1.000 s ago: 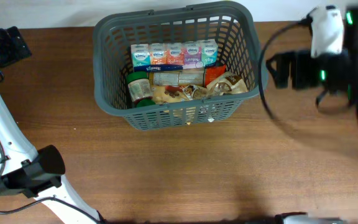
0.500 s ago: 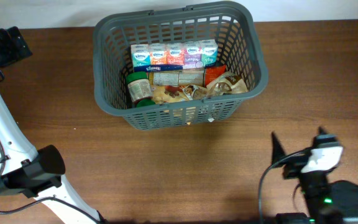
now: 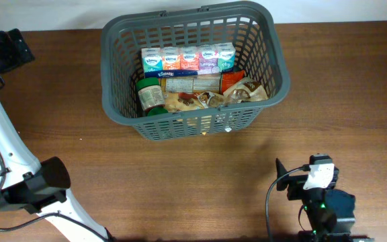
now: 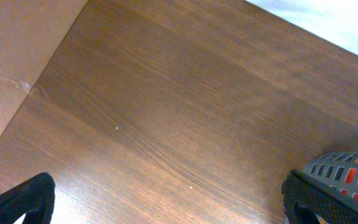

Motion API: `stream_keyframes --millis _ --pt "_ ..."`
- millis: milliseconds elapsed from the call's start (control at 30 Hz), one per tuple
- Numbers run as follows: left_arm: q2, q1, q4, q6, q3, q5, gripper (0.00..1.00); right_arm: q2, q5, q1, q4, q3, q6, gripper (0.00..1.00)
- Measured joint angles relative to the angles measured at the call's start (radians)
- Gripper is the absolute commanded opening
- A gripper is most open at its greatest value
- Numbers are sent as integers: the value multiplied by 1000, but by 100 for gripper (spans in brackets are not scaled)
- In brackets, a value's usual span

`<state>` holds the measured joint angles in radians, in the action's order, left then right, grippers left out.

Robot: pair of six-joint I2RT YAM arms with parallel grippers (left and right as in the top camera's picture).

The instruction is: Pack container

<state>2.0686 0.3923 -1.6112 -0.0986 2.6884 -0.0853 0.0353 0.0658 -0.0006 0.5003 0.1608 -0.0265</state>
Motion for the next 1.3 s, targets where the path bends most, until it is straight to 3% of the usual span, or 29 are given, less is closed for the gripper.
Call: stream_keyframes --millis 967,1133,1300 --pt "-14 -5 4 0 -23 0 99 -19 0 0 -7 -15 0 99" --pt "-278 -104 19 0 -346 0 99 -21 0 0 -6 -15 0 99" --pt "-781 -288 45 0 -915 6 99 -24 0 0 -9 -15 0 99"
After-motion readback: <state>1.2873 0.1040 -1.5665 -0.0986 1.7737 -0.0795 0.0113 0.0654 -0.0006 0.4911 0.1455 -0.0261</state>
